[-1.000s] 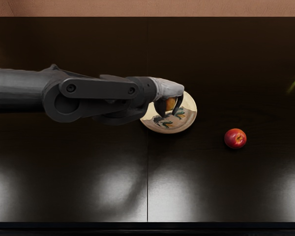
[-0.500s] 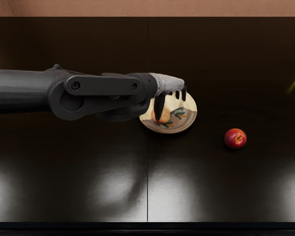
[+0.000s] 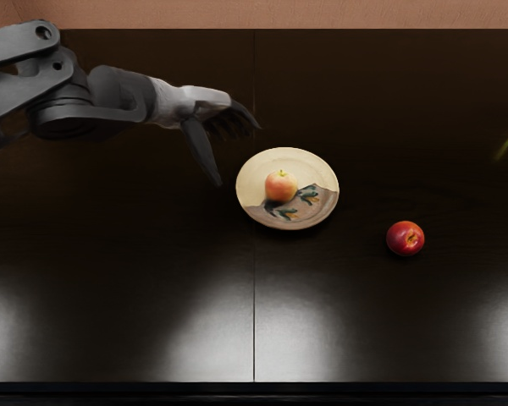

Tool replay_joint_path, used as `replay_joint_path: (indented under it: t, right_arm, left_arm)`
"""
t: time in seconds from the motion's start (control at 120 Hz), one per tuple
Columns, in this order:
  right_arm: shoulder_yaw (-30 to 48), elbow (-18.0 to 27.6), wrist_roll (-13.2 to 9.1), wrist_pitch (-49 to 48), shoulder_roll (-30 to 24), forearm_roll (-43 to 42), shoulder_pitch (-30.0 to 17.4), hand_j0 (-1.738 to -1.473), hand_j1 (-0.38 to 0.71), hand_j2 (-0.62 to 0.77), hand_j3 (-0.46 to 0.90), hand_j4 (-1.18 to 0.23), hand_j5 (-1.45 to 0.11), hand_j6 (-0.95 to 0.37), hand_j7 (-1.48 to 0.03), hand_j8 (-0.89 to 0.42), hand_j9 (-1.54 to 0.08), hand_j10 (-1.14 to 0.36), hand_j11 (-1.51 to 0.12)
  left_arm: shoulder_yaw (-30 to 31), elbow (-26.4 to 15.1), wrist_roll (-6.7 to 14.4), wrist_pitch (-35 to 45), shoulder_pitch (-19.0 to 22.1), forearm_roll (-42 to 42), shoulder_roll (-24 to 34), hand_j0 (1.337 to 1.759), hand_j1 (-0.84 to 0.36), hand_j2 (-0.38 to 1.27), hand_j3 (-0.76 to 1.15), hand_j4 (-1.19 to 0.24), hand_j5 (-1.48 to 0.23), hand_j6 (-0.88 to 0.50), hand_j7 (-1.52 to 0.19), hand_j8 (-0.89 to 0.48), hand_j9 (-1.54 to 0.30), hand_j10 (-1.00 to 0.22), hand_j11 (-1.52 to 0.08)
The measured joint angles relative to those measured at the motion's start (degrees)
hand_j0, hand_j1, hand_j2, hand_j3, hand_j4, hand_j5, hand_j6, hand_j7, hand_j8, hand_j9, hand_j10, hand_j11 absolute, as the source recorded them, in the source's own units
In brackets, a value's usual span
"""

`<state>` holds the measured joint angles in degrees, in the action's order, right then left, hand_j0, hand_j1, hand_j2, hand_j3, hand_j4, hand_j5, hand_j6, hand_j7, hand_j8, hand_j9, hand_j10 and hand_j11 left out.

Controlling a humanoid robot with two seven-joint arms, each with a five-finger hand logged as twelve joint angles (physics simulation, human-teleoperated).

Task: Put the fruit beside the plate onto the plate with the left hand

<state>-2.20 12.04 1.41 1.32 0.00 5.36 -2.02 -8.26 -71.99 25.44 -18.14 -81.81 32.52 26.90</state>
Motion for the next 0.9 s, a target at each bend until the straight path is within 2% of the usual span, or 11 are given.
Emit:
replay_joint_path:
  t: [0.183,0.35,0.4,0.533,0.692,0.808,0.9]
  right_arm:
    - [0.0,0.0,0.0,0.0,0.0,0.0,0.0,-1.658,-0.31,-0.01,0.00,-0.03,-0.04,-0.03,-0.04,-0.03,-0.04,-0.03,-0.04]
    - [0.0,0.0,0.0,0.0,0.0,0.0,0.0,-1.658,-0.31,-0.01,0.00,-0.03,-0.04,-0.03,-0.04,-0.03,-0.04,-0.03,-0.04]
    - [0.0,0.0,0.0,0.0,0.0,0.0,0.0,-1.658,-0.31,-0.01,0.00,-0.03,-0.04,-0.03,-0.04,-0.03,-0.04,-0.03,-0.04]
    - [0.0,0.0,0.0,0.0,0.0,0.0,0.0,-1.658,-0.31,-0.01,0.00,-0.03,-0.04,-0.03,-0.04,-0.03,-0.04,-0.03,-0.04]
    - [0.0,0.0,0.0,0.0,0.0,0.0,0.0,-1.658,-0.31,-0.01,0.00,-0.03,-0.04,-0.03,-0.04,-0.03,-0.04,-0.03,-0.04]
    - [0.0,0.0,0.0,0.0,0.0,0.0,0.0,-1.658,-0.31,-0.01,0.00,-0.03,-0.04,-0.03,-0.04,-0.03,-0.04,-0.03,-0.04]
    - [0.0,0.0,0.0,0.0,0.0,0.0,0.0,-1.658,-0.31,-0.01,0.00,-0.03,-0.04,-0.03,-0.04,-0.03,-0.04,-0.03,-0.04]
  left_arm:
    - [-6.3,0.5,0.0,-12.8,6.0,-14.6,7.3,1.658,0.04,0.05,0.00,-0.26,-0.33,-0.26,-0.34,-0.26,-0.34,-0.26,-0.34]
    - [-7.7,3.3,0.0,-16.0,10.5,-27.7,9.9,1.658,0.04,0.05,0.00,-0.26,-0.33,-0.26,-0.33,-0.25,-0.33,-0.25,-0.33]
    - [-8.1,4.9,0.0,-16.4,13.2,-30.3,10.7,1.658,0.05,0.05,0.00,-0.25,-0.33,-0.25,-0.33,-0.25,-0.33,-0.25,-0.33]
    - [-9.2,8.6,0.0,-16.7,17.1,-34.0,12.0,1.658,0.05,0.05,0.00,-0.25,-0.33,-0.25,-0.33,-0.25,-0.33,-0.25,-0.33]
    - [-12.0,10.1,0.0,-16.9,21.1,-36.9,16.5,1.658,0.05,0.05,0.00,-0.25,-0.33,-0.25,-0.33,-0.25,-0.33,-0.25,-0.33]
    - [-12.5,10.7,0.1,-16.9,21.7,-39.2,19.9,1.658,0.05,0.05,0.00,-0.25,-0.32,-0.25,-0.32,-0.25,-0.32,-0.25,-0.32]
    - [-12.7,11.4,0.1,-16.9,22.7,-40.5,20.4,1.658,0.05,0.05,0.00,-0.25,-0.32,-0.25,-0.32,-0.25,-0.32,-0.25,-0.32]
